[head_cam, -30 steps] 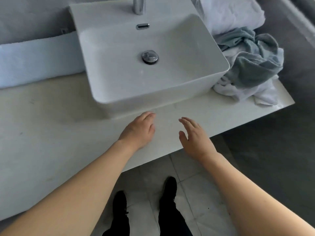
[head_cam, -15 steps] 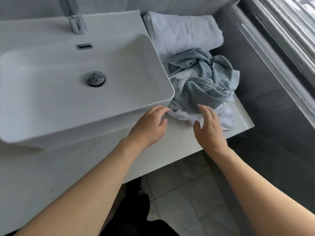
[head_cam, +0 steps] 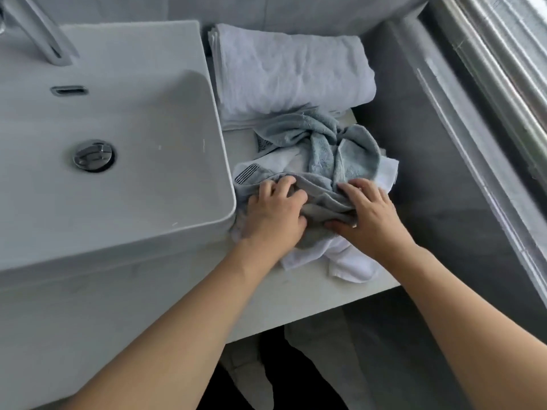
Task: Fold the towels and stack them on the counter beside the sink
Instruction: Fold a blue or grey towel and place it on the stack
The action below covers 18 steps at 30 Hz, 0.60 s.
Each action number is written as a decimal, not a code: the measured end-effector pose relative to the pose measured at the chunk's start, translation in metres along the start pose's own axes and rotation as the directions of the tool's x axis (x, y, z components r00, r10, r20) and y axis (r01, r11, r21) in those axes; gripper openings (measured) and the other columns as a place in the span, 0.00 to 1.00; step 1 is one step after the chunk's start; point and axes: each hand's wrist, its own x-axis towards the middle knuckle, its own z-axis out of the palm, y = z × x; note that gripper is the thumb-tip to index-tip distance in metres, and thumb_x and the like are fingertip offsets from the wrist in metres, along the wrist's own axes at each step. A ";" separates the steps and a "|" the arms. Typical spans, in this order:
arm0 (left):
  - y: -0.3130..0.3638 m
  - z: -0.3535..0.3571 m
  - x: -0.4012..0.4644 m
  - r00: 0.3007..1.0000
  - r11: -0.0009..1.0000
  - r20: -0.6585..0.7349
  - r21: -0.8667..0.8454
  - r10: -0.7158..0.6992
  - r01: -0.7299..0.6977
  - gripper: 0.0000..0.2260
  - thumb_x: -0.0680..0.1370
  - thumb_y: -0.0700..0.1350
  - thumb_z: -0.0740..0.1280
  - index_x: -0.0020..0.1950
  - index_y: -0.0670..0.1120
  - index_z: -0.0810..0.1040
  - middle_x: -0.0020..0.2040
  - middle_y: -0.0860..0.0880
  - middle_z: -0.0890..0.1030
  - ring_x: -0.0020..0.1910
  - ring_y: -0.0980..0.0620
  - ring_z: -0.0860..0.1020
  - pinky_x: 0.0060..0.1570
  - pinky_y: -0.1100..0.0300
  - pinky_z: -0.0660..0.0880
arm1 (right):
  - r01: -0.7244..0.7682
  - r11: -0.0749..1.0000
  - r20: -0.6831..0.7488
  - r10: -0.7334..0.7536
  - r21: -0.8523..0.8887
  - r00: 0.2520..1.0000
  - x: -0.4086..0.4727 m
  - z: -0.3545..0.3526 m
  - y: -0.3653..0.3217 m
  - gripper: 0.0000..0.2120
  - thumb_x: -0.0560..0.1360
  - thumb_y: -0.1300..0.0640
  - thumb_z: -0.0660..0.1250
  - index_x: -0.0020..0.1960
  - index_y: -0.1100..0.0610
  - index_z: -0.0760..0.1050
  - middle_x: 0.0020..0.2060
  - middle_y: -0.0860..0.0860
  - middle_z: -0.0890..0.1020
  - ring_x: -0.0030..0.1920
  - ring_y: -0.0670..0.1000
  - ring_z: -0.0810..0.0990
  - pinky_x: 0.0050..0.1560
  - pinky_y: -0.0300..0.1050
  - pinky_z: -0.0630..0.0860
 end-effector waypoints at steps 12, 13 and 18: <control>0.021 -0.086 0.001 0.891 -0.600 0.392 -0.778 -0.228 0.188 0.10 0.73 0.45 0.59 0.34 0.47 0.76 0.33 0.48 0.76 0.35 0.50 0.77 0.42 0.58 0.75 | 0.091 0.964 -0.163 -0.051 0.248 0.985 0.048 -0.009 0.004 0.43 0.68 0.42 0.70 0.76 0.60 0.60 0.72 0.58 0.65 0.73 0.60 0.61 0.74 0.56 0.55; 0.021 -0.088 -0.007 0.902 -0.626 0.387 -0.756 -0.191 0.192 0.10 0.71 0.45 0.60 0.31 0.47 0.76 0.32 0.48 0.76 0.34 0.50 0.78 0.42 0.58 0.77 | 0.071 0.964 -0.135 -0.037 0.257 0.990 0.052 -0.012 -0.001 0.42 0.67 0.40 0.64 0.76 0.59 0.60 0.72 0.59 0.65 0.73 0.60 0.60 0.75 0.55 0.54; -0.002 -0.086 -0.048 0.916 -0.619 0.396 -0.736 -0.065 0.274 0.14 0.72 0.53 0.61 0.33 0.47 0.81 0.34 0.49 0.82 0.35 0.49 0.82 0.41 0.57 0.78 | 0.052 0.950 -0.149 -0.006 0.308 0.989 0.066 -0.011 -0.024 0.23 0.71 0.49 0.64 0.62 0.58 0.77 0.69 0.59 0.70 0.71 0.58 0.65 0.73 0.52 0.59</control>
